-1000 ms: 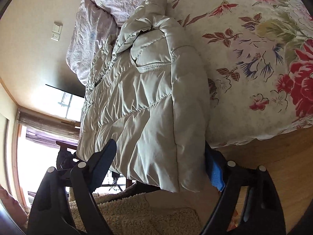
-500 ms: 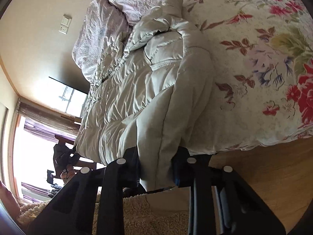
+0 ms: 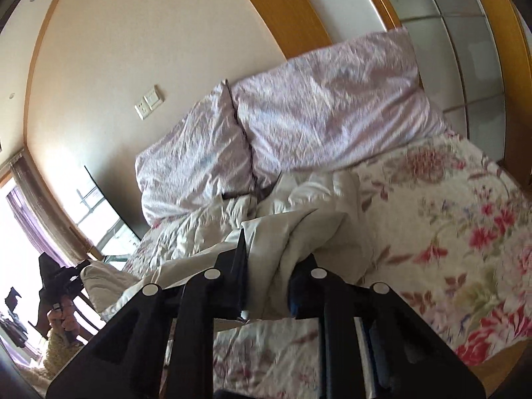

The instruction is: Fold large clothes

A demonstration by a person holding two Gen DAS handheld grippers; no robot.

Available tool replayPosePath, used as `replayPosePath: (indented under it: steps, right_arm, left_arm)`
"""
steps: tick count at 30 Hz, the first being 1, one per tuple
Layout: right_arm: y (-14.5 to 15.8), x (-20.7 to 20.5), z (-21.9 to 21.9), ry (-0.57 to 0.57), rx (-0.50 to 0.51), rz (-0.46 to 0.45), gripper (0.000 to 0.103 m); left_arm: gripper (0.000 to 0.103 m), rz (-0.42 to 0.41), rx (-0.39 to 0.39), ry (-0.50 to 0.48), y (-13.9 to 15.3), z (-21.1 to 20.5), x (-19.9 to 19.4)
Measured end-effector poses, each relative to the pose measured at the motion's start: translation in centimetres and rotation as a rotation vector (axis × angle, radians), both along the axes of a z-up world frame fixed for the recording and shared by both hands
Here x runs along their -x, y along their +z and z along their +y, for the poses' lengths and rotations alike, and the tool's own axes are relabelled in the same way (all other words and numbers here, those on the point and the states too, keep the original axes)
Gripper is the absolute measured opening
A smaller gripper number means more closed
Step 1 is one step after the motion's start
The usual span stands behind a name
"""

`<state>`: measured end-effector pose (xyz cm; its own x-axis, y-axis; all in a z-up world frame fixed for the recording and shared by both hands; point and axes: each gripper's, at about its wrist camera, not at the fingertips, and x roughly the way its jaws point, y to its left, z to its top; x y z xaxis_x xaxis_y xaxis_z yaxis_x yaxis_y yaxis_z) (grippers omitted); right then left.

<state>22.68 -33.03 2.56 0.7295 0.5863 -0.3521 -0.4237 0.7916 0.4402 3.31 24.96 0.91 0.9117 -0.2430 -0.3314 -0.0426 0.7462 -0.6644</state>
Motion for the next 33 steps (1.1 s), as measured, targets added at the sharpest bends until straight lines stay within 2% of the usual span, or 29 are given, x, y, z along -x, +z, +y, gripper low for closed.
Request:
replayPosePath:
  steps: [5,9,12,17,22,25,28,29,30,31,32,33]
  right_arm:
    - [2.8,-4.5,2.9,-0.117,0.035,-0.133,0.019]
    - [3.5,-9.0,6.2,-0.191,0.086,-0.181,0.019]
    - [2.8,-12.4,8.9,-0.246,0.14,-0.197,0.019]
    - [0.3,-17.9,12.1,-0.323,0.209,-0.153,0.02]
    - [-2.8,-22.6,14.1,-0.38,0.269,-0.069,0.02]
    - [-4.8,-25.2,15.0,-0.384,0.318,0.036,0.029]
    - [-5.4,-26.0,14.9,-0.369,0.304,0.096,0.038]
    - [-5.2,-25.7,14.6,-0.365,0.282,0.096,0.045]
    - [-4.8,-25.4,14.4,-0.359,0.266,0.091,0.057]
    - [-4.4,-25.2,14.4,-0.357,0.254,0.079,0.064]
    - [-3.7,-24.7,14.3,-0.362,0.247,0.054,0.079]
    - [-3.0,-24.0,14.4,-0.379,0.252,0.018,0.089]
  left_arm:
    - [0.017,-0.032,-0.053,0.083,3.8,1.2,-6.5]
    - [0.017,-0.023,-0.095,0.133,4.5,2.0,-11.3]
    - [0.017,-0.001,-0.09,0.166,3.8,3.0,-15.1]
    - [0.017,0.042,-0.082,0.209,1.7,4.7,-20.7]
    - [0.017,0.088,-0.102,0.236,-1.1,5.5,-25.6]
    - [0.019,0.124,-0.112,0.249,-3.0,5.7,-28.0]
    - [0.031,0.14,-0.1,0.274,-4.3,5.9,-28.8]
    - [0.047,0.131,-0.092,0.277,-4.3,6.0,-28.7]
    - [0.069,0.12,-0.105,0.29,-4.0,6.0,-28.4]
    - [0.079,0.108,-0.133,0.314,-3.4,5.9,-27.9]
    - [0.086,0.087,-0.158,0.329,-2.7,5.7,-27.3]
    - [0.087,0.064,-0.182,0.325,-2.0,5.5,-26.7]
